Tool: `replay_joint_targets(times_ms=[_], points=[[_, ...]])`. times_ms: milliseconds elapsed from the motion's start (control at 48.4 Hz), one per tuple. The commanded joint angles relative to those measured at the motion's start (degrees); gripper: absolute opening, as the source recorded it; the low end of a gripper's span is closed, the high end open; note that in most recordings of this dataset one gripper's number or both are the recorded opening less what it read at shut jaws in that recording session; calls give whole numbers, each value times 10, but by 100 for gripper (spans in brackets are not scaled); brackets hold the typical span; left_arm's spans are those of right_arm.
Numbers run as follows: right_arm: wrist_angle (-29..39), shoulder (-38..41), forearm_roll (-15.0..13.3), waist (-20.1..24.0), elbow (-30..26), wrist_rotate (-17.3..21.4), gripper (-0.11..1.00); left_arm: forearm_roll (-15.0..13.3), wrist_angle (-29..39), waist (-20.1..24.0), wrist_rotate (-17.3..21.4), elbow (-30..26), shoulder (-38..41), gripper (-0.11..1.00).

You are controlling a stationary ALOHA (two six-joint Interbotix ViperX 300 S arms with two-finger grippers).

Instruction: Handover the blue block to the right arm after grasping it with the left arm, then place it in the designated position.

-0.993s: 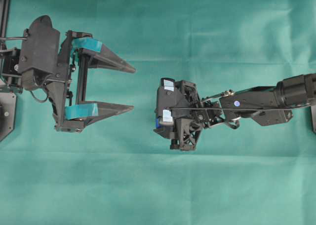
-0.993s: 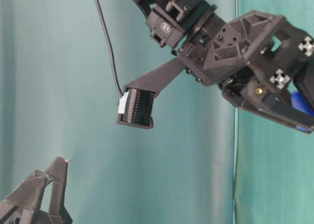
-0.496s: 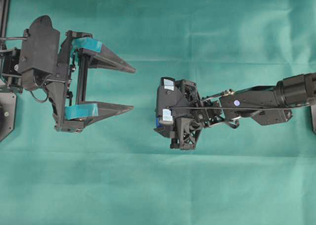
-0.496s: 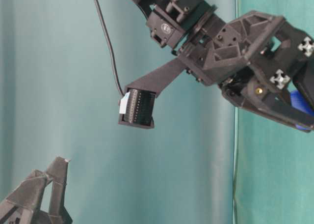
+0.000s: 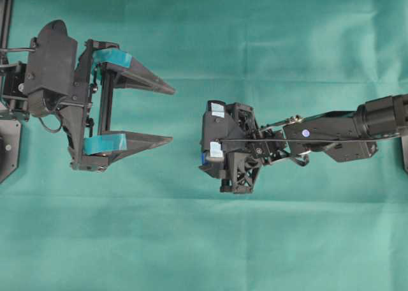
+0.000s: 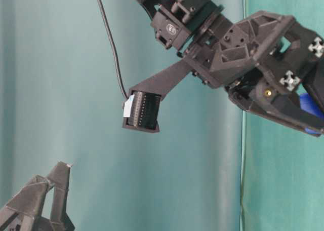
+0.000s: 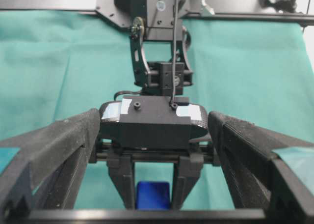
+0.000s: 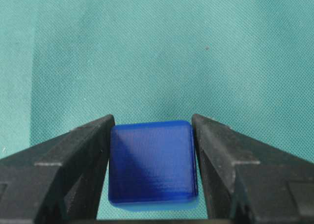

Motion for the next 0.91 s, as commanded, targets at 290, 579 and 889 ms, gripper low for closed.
replay_joint_targets(times_ms=[290,579,889], points=[[-4,-11,1,4,-25,5,55,1,-4,1,0,-16,-4,99],[19,-11,3,5,-31,6,91,1,-4,1,0,-16,-4,99],[25,-35,3,6,-30,5,91,1,-4,1,0,-16,-4,99]])
